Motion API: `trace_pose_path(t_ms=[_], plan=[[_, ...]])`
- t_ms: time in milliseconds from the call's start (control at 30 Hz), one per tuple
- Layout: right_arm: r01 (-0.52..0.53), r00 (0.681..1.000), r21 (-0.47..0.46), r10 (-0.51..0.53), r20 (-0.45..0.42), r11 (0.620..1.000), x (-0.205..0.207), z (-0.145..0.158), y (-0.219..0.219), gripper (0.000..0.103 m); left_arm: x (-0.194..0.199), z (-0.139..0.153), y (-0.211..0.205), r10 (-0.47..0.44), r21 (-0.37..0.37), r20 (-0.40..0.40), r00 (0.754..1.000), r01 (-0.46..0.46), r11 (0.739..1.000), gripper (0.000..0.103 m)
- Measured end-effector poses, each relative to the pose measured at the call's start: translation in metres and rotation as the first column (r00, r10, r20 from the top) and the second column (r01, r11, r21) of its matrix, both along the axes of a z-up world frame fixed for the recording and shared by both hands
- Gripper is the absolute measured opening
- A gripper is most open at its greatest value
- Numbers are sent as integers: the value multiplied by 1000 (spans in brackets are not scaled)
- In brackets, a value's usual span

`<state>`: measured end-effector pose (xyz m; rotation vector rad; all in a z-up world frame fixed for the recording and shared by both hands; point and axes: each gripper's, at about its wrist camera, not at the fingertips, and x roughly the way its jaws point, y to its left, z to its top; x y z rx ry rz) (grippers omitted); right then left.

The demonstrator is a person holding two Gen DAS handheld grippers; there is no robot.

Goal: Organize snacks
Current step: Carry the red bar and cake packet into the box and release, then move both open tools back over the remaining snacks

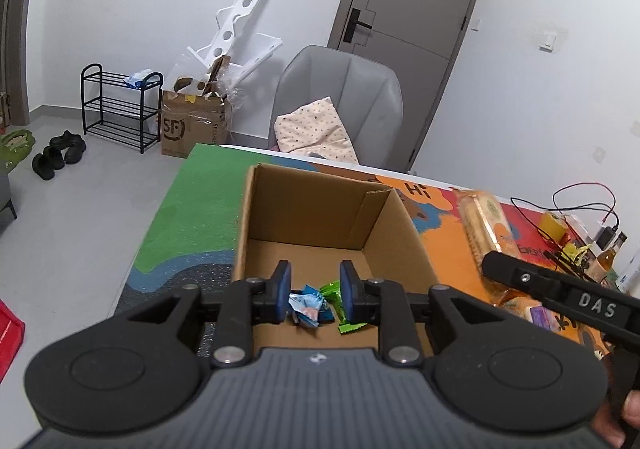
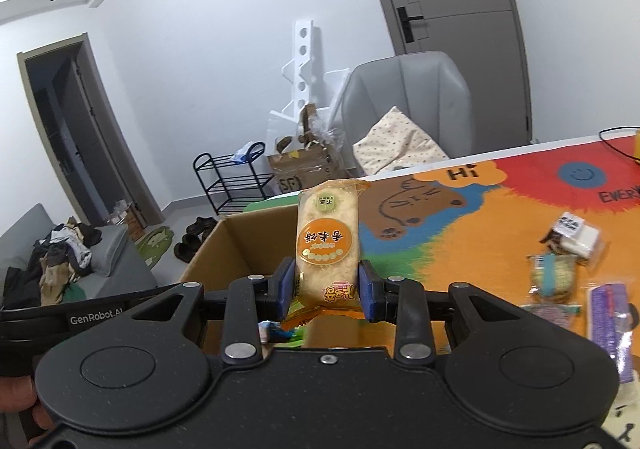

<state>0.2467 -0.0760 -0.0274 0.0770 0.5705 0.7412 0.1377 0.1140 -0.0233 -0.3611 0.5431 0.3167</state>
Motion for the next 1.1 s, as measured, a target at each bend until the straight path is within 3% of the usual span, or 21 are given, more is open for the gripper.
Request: trace_pose_path(t_ms=[133, 300, 367, 433, 467, 600, 700, 1100], plan=[[-24, 1000, 11, 24, -2, 1000, -3, 2, 11, 31, -6, 1, 5, 3, 0, 3, 1000, -3, 1000, 27], [-63, 998, 45, 62, 9, 997, -6, 7, 23, 32, -12, 2, 9, 8, -5, 11, 1000, -8, 1000, 42], [-75, 997, 49, 75, -1, 996, -5, 8, 27, 39, -14, 2, 12, 17, -7, 14, 1000, -17, 1000, 47], [-51, 999, 38, 51, 3, 998, -4, 7, 26, 58, -17, 3, 13, 29, -8, 17, 999, -29, 1000, 52], [-39, 999, 39, 39, 10, 998, -4, 7, 23, 61, -18, 4, 12, 33, -9, 18, 999, -33, 999, 56], [-15, 1000, 49, 16, -18, 999, -1, 4, 8, 63, -19, 5, 15, 54, 3, 23, 998, -54, 999, 78], [9, 1000, 45, -8, -23, 999, 1, 3, -5, 70, -15, 7, 10, 53, 24, 22, 998, -54, 998, 85], [142, 989, 28, -141, -46, 989, 4, -4, -63, 77, 3, 6, -22, -35, 51, 15, 999, 34, 998, 92]])
